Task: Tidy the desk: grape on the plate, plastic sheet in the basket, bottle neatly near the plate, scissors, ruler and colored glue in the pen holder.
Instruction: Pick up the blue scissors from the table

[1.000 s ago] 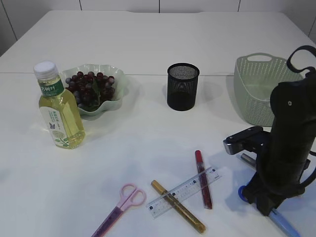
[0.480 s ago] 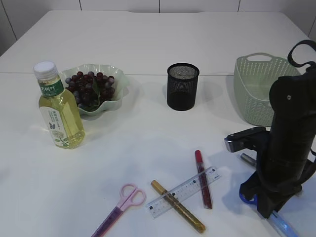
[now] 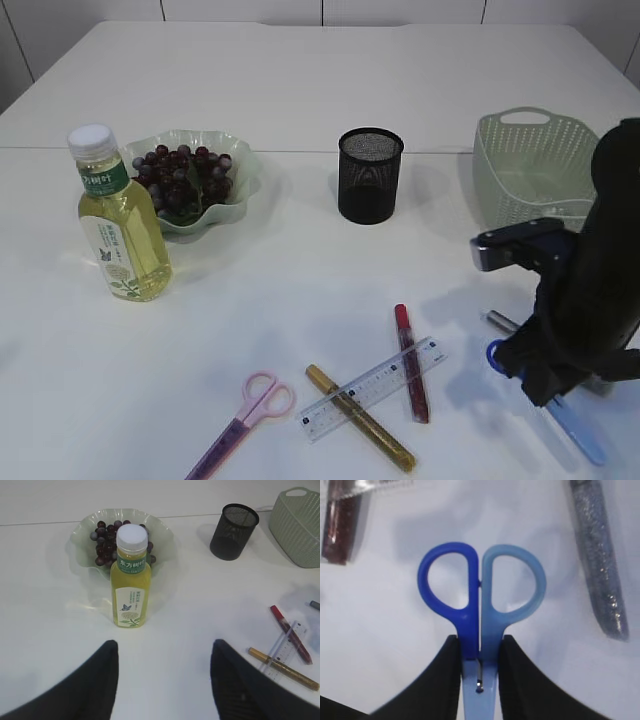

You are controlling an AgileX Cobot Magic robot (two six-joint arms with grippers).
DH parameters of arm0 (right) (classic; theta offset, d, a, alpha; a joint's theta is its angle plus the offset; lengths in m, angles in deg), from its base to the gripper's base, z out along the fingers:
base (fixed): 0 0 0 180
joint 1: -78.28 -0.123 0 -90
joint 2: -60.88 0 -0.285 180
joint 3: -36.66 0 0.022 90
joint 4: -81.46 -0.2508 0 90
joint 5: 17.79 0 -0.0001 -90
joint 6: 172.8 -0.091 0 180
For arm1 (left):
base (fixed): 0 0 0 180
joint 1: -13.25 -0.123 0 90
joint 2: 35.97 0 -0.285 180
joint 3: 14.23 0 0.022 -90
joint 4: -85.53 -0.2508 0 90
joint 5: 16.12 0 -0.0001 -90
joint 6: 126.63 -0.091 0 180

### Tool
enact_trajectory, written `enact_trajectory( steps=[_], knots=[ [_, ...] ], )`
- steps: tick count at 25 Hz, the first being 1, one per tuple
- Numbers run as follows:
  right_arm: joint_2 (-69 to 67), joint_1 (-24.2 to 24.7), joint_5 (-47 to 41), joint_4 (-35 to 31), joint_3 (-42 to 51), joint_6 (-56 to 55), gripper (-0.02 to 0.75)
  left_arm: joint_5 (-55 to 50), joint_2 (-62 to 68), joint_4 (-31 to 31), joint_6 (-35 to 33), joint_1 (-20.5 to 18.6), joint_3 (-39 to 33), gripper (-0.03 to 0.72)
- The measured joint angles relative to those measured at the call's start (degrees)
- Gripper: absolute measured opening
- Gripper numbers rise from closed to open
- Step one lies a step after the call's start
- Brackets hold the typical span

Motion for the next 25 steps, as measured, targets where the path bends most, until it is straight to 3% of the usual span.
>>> enact_trajectory(
  steps=[17,25],
  knots=[
    [8.46,0.00,16.97,-0.23,0.27,1.78,0.188,1.94,0.00,0.00,0.00,0.00,0.00,0.426],
    [8.46,0.00,22.72,-0.23,-5.34,2.96,0.188,2.86,0.00,0.00,0.00,0.00,0.00,0.425]
  ],
)
